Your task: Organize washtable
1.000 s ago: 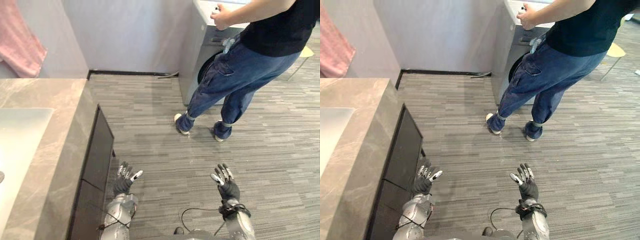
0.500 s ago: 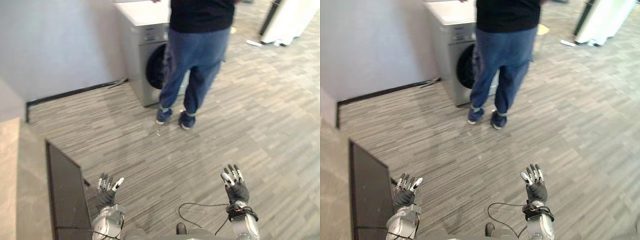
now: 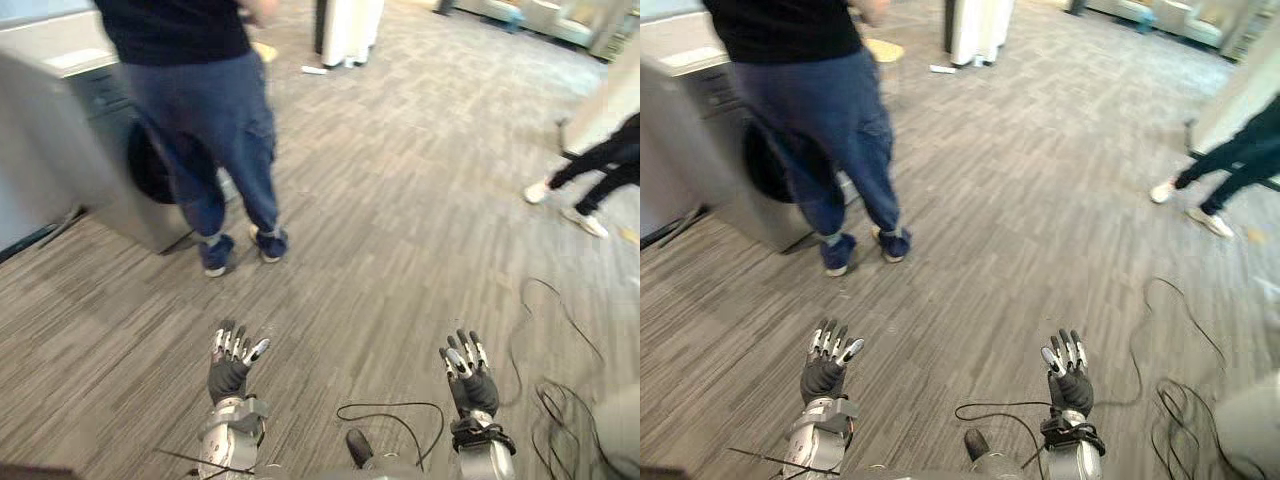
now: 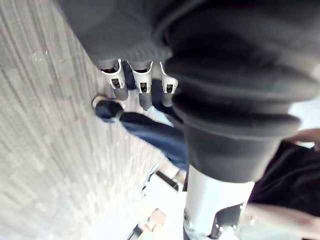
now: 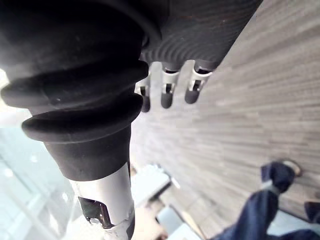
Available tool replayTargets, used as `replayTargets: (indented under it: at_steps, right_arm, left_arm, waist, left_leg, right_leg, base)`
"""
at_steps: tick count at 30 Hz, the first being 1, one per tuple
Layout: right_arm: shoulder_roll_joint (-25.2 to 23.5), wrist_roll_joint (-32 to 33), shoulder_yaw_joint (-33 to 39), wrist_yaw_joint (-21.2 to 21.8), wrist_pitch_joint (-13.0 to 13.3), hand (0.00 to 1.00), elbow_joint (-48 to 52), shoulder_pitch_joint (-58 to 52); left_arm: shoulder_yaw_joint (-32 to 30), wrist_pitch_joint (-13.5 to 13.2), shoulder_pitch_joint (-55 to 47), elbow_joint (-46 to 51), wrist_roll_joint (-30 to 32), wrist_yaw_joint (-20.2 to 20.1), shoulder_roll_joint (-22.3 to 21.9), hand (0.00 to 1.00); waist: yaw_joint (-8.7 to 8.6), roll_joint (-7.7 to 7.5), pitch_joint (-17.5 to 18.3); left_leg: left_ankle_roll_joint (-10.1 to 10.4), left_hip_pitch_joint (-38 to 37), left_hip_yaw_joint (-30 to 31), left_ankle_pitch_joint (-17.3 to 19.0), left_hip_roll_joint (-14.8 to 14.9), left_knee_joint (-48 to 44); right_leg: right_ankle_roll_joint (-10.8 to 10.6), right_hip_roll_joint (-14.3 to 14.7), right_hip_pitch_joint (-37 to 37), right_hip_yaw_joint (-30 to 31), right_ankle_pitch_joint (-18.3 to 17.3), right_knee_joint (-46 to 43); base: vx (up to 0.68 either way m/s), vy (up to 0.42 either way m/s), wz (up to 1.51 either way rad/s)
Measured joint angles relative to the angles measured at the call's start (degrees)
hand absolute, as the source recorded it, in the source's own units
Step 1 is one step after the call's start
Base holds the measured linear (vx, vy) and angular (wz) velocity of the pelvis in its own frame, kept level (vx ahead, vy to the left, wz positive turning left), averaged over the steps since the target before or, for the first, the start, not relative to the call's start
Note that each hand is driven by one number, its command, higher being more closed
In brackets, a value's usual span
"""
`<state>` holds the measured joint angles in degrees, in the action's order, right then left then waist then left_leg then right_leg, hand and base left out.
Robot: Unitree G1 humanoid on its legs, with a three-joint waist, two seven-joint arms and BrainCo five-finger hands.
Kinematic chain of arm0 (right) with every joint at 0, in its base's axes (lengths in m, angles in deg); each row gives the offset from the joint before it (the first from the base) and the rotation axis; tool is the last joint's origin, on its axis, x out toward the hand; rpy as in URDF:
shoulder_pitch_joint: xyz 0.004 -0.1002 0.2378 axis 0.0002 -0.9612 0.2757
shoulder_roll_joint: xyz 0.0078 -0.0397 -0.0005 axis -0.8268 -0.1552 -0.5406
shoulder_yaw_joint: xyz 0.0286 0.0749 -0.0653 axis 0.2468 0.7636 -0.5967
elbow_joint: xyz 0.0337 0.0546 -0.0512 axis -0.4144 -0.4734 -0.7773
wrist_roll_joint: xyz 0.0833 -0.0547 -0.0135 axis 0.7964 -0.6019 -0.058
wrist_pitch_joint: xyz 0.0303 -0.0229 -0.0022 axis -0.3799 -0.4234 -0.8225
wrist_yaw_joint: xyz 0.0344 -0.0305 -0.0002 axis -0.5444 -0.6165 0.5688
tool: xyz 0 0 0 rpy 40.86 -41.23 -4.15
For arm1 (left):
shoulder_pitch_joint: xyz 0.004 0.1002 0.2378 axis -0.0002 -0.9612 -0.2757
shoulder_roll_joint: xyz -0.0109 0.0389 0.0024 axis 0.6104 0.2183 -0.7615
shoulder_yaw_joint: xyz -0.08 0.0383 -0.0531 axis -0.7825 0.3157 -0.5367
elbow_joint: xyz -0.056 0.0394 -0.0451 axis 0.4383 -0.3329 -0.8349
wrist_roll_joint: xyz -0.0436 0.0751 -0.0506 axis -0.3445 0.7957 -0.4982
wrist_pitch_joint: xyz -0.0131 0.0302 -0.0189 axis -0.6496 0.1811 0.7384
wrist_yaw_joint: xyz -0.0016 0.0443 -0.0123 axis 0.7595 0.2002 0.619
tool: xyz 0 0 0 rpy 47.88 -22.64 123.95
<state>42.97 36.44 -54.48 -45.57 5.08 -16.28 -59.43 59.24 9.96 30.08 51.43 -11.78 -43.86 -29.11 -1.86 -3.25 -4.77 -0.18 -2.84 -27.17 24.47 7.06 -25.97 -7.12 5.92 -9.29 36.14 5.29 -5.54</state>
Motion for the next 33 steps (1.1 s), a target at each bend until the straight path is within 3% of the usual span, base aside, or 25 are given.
replayTargets:
  at_steps: [2,3,4,5,6,7,9,10,11,13,16,17,19,20,22,23,25,26,28,30,32,33]
  right_arm:
    - [-0.1,-1.5,-1.1,0.5,-0.3,0.0,0.0,0.1]
    - [0.0,-2.8,-1.2,0.9,-0.8,0.0,0.0,0.3]
    - [0.1,-3.8,-1.2,1.0,-1.0,0.0,-0.1,0.5]
    - [0.2,-4.2,-1.2,1.0,-1.1,0.0,-0.1,0.7]
    - [0.5,-4.7,-1.4,1.1,-1.1,0.0,-0.1,1.2]
    - [1.1,-5.0,-1.9,1.1,-1.0,0.0,-0.2,1.6]
    - [2.6,-5.5,-3.4,1.6,-1.0,0.0,-1.4,2.5]
    - [3.5,-5.6,-3.3,2.3,-1.0,0.0,-3.2,3.6]
    - [4.4,-5.6,-3.2,2.4,-1.0,0.0,-4.9,4.1]
    - [5.6,-6.0,-2.7,2.4,-1.0,0.0,-6.3,4.5]
    - [6.1,-7.6,-2.8,2.4,-1.2,0.0,-7.5,5.2]
    - [6.0,-7.6,-2.8,2.4,-1.2,0.0,-7.5,5.4]
    - [6.0,-7.6,-2.8,2.4,-1.2,0.0,-7.5,5.5]
    - [6.0,-7.6,-2.8,2.4,-1.6,0.0,-7.5,5.4]
    - [6.1,-7.6,-2.8,2.4,-2.0,0.0,-7.6,5.4]
    - [6.0,-7.6,-2.9,2.5,-2.0,0.0,-7.8,5.3]
    - [6.0,-7.5,-2.9,2.6,-2.0,0.0,-8.4,5.3]
    - [6.0,-7.4,-2.9,2.6,-2.0,0.0,-8.8,5.4]
    - [5.9,-6.7,-3.0,2.6,-2.1,0.0,-10.4,5.7]
    - [6.0,-6.3,-4.0,2.6,-2.1,0.0,-11.7,5.6]
    - [6.1,-5.8,-4.5,2.6,-2.1,0.0,-12.4,5.7]
    - [6.2,-5.7,-4.5,2.6,-2.1,0.0,-12.8,5.7]
  left_arm:
    - [0.1,0.0,1.2,-0.5,0.8,0.5,0.2,0.0]
    - [0.6,0.0,2.5,-1.4,1.4,1.1,0.5,0.0]
    - [0.9,0.0,3.6,-2.1,1.5,1.3,1.0,0.0]
    - [0.9,0.0,4.1,-2.5,1.5,1.3,1.1,0.0]
    - [0.8,0.0,4.3,-2.9,1.5,1.5,1.0,0.0]
    - [0.7,0.0,4.1,-3.0,1.5,2.1,0.9,0.0]
    - [0.1,0.0,3.3,-3.1,1.5,2.4,0.9,0.0]
    - [-0.8,0.1,3.3,-3.4,1.4,2.3,0.8,0.0]
    - [-1.3,0.1,3.7,-4.0,1.4,2.3,0.4,0.0]
    - [-1.4,0.2,4.7,-5.4,1.5,2.1,0.2,0.0]
    - [-1.4,0.6,6.2,-8.6,1.4,1.7,0.2,0.0]
    - [-1.3,0.8,7.1,-9.5,1.4,0.8,0.2,0.0]
    - [-1.0,1.3,8.0,-10.9,1.4,0.5,0.2,0.0]
    - [-0.3,1.6,8.8,-12.1,1.4,-0.3,0.2,0.0]
    - [0.0,1.6,8.9,-12.7,1.3,-0.5,0.2,0.0]
    - [-0.1,1.6,8.6,-14.0,1.2,-0.6,0.2,0.0]
    - [-0.1,1.6,7.8,-14.9,1.1,-0.9,0.8,0.0]
    - [0.0,1.6,7.5,-15.0,0.9,-1.1,0.9,0.0]
    - [-0.1,1.6,7.2,-15.2,0.2,-1.5,1.3,0.0]
    - [-0.4,1.6,5.8,-15.2,0.0,-1.4,1.3,0.0]
    - [-0.4,1.6,3.9,-15.2,-0.2,-1.4,1.2,0.0]
    - [-0.2,1.7,3.4,-15.2,-0.2,-1.5,1.0,0.0]
  waist:
    - [-0.69,0.33,-0.1]
    - [-0.93,0.73,-0.1]
    - [-1.2,1.42,-0.3]
    - [-1.18,2.04,-0.5]
    - [-1.38,3.37,-0.7]
    - [-1.96,4.16,-1.2]
    - [-2.5,4.54,-1.2]
    - [-3.58,4.2,-0.9]
    - [-4.58,4.9,-0.9]
    - [-5.3,5.6,-0.8]
    - [-5.5,5.58,-0.7]
    - [-6.39,5.25,-0.6]
    - [-6.95,5.01,-0.7]
    - [-6.93,4.83,-0.8]
    - [-6.77,4.44,-1.0]
    - [-6.71,3.61,-1.0]
    - [-6.42,3.05,-1.1]
    - [-6.27,2.94,-1.1]
    - [-4.92,2.41,-1.5]
    - [-3.54,1.32,-1.6]
    - [-3.56,0.93,-1.6]
    - [-3.56,0.98,-1.6]
  left_leg:
    - [-0.5,0.0,-4.8,1.0,0.7,-0.2]
    - [-0.8,0.1,-8.3,1.4,1.6,-0.6]
    - [-0.9,0.3,-11.9,1.4,3.2,-1.1]
    - [-0.9,0.2,-13.7,1.4,4.0,-1.3]
    - [-0.9,-0.4,-17.2,1.4,5.3,-1.2]
    - [-0.9,-2.4,-20.8,1.4,5.3,-0.2]
    - [-0.9,-5.6,-25.3,1.4,3.8,1.6]
    - [-0.6,-6.7,-26.8,1.2,2.9,2.5]
    - [0.9,-7.6,-28.1,0.1,1.9,4.3]
    - [1.6,-8.3,-28.7,-1.5,1.0,6.8]
    - [2.2,-9.9,-31.2,-4.3,0.0,10.2]
    - [2.1,-9.9,-31.1,-5.2,0.1,10.2]
    - [2.5,-9.9,-31.0,-6.2,0.8,9.0]
    - [3.2,-10.2,-30.8,-6.8,2.6,5.5]
    - [2.7,-10.5,-30.1,-7.8,4.2,1.8]
    - [2.3,-9.6,-27.3,-10.9,6.5,-4.7]
    - [1.6,-7.8,-23.9,-12.8,8.8,-11.6]
    - [1.4,-6.8,-22.5,-12.4,9.6,-13.3]
    - [-1.5,-1.1,-14.1,-10.5,11.2,-17.8]
    - [-1.2,2.1,-7.5,-9.8,10.9,-17.2]
    - [-1.1,3.5,-4.3,-9.9,9.9,-10.7]
    - [-0.4,4.5,-3.1,-10.5,8.8,-4.4]
  right_leg:
    - [0.6,1.2,-1.2,3.0,2.7,1.9]
    - [2.6,1.6,-2.2,2.8,5.2,4.0]
    - [7.6,1.0,-3.3,-5.3,4.9,5.3]
    - [7.9,0.6,-4.9,-12.1,4.4,3.1]
    - [9.1,-2.0,-7.6,-28.7,2.5,-2.7]
    - [12.3,-6.4,-8.2,-44.2,-2.2,-9.7]
    - [14.6,-12.4,-8.0,-59.2,-9.1,-18.3]
    - [14.0,-14.0,-8.0,-63.4,-9.6,-19.7]
    - [13.4,-13.3,-8.0,-63.9,-9.0,-19.0]
    - [12.7,-11.1,-8.1,-61.4,-8.2,-16.6]
    - [13.2,-6.8,-7.9,-55.9,-5.9,-11.4]
    - [13.2,-5.6,-7.6,-54.7,-5.2,-9.2]
    - [13.5,-4.3,-6.3,-53.3,-3.9,-6.7]
    - [14.0,-3.3,-4.6,-52.5,-3.4,-4.8]
    - [14.0,-2.9,-2.7,-51.7,-3.4,-3.8]
    - [14.0,-3.1,0.1,-50.8,-3.4,-2.0]
    - [14.2,-3.3,2.3,-50.0,-3.5,-0.2]
    - [14.3,-3.2,2.4,-49.9,-3.7,0.1]
    - [15.0,-3.3,2.7,-48.9,-4.8,0.0]
    - [14.7,-4.0,3.4,-48.3,-4.9,0.1]
    - [14.1,-5.3,4.0,-48.4,-5.1,-0.1]
    - [12.8,-6.4,3.9,-48.5,-5.4,-0.4]
  base:
    - [-0.04,0.04,-1.4]
    - [-0.05,0.033,-1.48]
    - [-0.03,0.024,-1.44]
    - [0.05,0.032,-1.48]
    - [0.1,0.042,-1.56]
    - [0.1,0.044,-1.58]
    - [0.07,-0.022,-1.61]
    - [0.12,-0.089,-1.62]
    - [0.11,-0.085,-1.09]
    - [0.12,-0.066,-1.03]
    - [0.11,-0.058,-1.16]
    - [0.14,-0.061,-0.73]
    - [0.16,-0.039,-0.47]
    - [0.17,0.003,-0.35]
    - [0.13,0.016,-0.25]
    - [0.08,0.006,-0.15]
    - [0.11,0.014,-0.11]
    - [0.12,0.043,0.02]
    - [0.06,0.041,-0.04]
    - [0.03,0.061,-0.17]
    - [0.03,0.111,0.04]
    - [0.0,0.181,0.17]
